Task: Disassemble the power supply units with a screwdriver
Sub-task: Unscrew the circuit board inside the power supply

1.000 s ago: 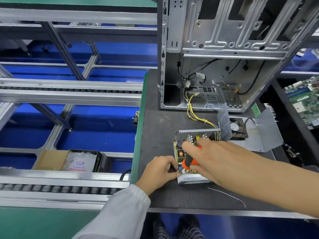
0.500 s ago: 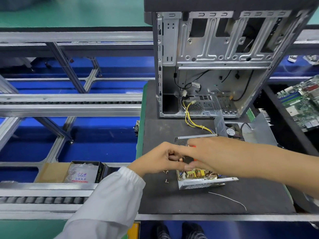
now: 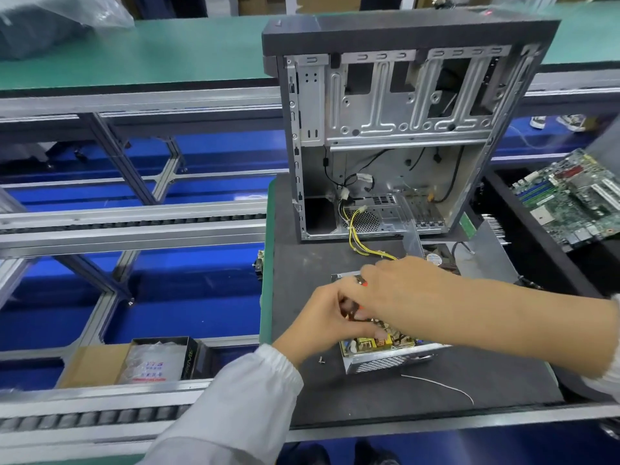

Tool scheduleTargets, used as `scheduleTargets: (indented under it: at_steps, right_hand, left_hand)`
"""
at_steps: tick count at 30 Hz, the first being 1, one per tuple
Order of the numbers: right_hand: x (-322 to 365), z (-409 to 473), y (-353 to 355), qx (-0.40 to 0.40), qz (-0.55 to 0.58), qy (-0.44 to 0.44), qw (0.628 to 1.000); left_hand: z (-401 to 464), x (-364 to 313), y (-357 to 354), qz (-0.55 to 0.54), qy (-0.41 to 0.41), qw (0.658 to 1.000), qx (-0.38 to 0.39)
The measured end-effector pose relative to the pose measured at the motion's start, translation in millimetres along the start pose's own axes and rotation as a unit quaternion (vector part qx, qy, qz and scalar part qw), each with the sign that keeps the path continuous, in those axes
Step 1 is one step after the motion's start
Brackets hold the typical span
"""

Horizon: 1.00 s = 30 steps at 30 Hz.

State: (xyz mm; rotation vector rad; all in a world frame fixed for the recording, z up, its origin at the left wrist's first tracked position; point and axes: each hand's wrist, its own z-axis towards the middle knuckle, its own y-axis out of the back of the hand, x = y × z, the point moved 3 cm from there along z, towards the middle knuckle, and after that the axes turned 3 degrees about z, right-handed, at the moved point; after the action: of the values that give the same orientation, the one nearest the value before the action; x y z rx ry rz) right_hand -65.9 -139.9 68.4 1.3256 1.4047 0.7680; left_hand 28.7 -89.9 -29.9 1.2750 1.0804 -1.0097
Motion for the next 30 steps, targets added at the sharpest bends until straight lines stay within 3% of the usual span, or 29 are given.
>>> scheduleTargets:
  at_steps: [6, 8, 10, 13, 20, 22, 26, 30]
  right_hand:
    - [-8.6, -4.8, 2.0, -0.002, 0.035, 0.089, 0.995]
    - [-14.9, -5.6, 0.2, -0.001, 0.062, 0.076, 0.995]
    - [-18.3, -5.2, 3.6, -0.020, 0.100, -0.009, 0.995]
    - [-6.7, 1.2, -3.8, -0.015, 0.027, -0.080, 0.996]
    - [-9.5, -8.0, 10.2, 0.103, 0.181, 0.027, 0.978]
    - [-5.5, -6.7, 13.9, 0.103, 0.217, 0.022, 0.971]
    - [0.3, 0.0, 12.7, 0.027, 0.116, -0.086, 0.989]
    - [10.6, 5.9, 6.3, 0.013, 0.064, -0.048, 0.997]
  left_hand:
    - [-0.6, -3.5, 25.9, -0.019, -0.003, 0.991, 0.131]
    - [0.2, -5.3, 26.2, 0.006, -0.012, 0.994, 0.113]
    - [1.8, -4.9, 22.8, 0.008, -0.013, 0.996, 0.084]
    - [2.1, -4.5, 15.6, -0.018, -0.012, 0.997, 0.068]
    - [-2.5, -0.7, 24.8, 0.015, -0.034, 0.995, 0.095]
    - [-2.3, -3.2, 23.2, 0.012, -0.056, 0.995, 0.086]
    - [-1.2, 4.8, 20.3, 0.002, -0.026, 0.998, 0.050]
    - [-6.3, 5.3, 21.2, -0.024, -0.020, 0.995, 0.098]
